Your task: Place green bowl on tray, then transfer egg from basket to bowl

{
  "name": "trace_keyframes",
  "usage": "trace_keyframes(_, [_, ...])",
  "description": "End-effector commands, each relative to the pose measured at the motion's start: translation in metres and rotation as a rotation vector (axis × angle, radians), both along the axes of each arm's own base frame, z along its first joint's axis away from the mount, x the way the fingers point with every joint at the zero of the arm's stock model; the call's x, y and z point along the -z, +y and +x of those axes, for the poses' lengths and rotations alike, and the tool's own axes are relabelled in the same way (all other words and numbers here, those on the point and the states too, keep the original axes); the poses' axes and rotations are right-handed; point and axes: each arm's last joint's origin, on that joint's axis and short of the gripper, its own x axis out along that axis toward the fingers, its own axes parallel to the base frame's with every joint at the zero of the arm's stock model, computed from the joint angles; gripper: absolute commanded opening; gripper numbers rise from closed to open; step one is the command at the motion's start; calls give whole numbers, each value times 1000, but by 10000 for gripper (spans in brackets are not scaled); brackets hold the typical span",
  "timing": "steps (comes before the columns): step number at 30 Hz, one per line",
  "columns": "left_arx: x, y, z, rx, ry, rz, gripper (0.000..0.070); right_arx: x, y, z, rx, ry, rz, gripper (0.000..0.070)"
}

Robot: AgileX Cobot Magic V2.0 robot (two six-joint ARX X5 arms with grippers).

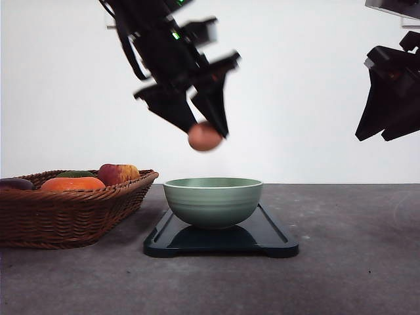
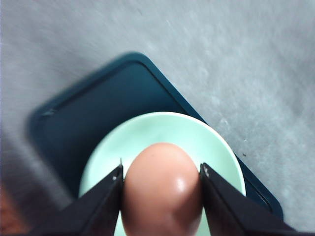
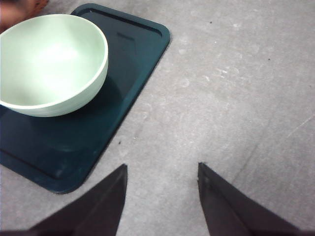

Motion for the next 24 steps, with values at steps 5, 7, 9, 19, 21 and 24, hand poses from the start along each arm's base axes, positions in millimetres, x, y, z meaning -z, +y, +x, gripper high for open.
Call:
trace_keyframes(5, [31,-20,9,3,19,42,224,0,1,2,-9,-7,-6,278])
trace_keyframes(7, [40,-23,11,6,28,50,224,0,1,2,-9,-7,-6,279])
trace_keyframes(9, [48,-25,14,-1,32,64,224,0,1,2,-9,-7,-6,279])
trace_keyframes(19, [75,-29,20,-8,63,108,224,0,1,1,-9,-7,-7,278])
trace_keyframes(21, [75,-29,20,-8,60,105,227,0,1,1,-9,-7,-7,278])
trace_keyframes(24, [75,-29,20,-8,57,103,254,0,1,1,-9,-7,-7,278])
